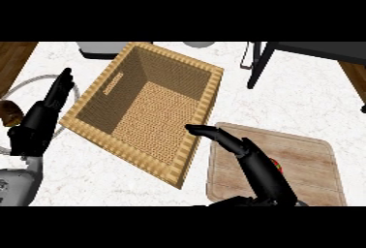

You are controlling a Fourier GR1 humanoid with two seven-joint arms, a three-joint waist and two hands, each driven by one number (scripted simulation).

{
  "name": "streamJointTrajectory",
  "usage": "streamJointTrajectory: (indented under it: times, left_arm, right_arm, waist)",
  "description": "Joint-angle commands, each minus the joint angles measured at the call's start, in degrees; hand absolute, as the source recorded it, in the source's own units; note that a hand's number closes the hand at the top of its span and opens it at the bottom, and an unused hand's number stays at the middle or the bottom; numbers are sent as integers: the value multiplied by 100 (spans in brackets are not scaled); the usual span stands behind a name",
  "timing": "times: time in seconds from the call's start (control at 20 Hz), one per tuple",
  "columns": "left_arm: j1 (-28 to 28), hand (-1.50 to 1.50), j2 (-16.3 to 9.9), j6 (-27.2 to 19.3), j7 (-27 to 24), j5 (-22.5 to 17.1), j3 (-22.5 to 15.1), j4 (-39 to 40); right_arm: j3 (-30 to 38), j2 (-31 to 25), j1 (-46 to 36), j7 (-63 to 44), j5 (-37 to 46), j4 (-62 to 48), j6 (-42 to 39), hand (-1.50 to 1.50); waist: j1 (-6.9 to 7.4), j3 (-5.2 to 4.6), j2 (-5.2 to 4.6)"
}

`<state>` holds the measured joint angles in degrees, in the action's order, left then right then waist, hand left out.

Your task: Pick the tomato from the cutting board and place it in the basket

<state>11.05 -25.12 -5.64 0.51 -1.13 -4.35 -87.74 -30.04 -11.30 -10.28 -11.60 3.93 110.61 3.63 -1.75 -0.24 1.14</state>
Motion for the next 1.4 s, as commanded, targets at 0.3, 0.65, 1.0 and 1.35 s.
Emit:
streamJointTrajectory:
  times: [0.3,0.65,1.0,1.35]
  left_arm:
    - [-55,0,-51,142,-152,13,-36,-104]
    - [24,0,-91,316,-122,-101,70,-2]
    - [-71,0,169,180,-457,187,34,143]
    - [217,0,177,401,-26,103,224,-27]
  right_arm:
    - [44,-2645,-1597,-2258,1031,532,-2415,-150]
    - [468,-3425,-2376,-3377,-1145,726,-4540,-150]
    - [519,-3522,-2895,-4191,-2156,208,-5190,-150]
    - [418,-3160,-2831,-3542,-1430,-518,-5473,-150]
  waist:
    - [174,-36,-29]
    - [160,-3,-87]
    - [169,12,-108]
    - [211,23,-120]
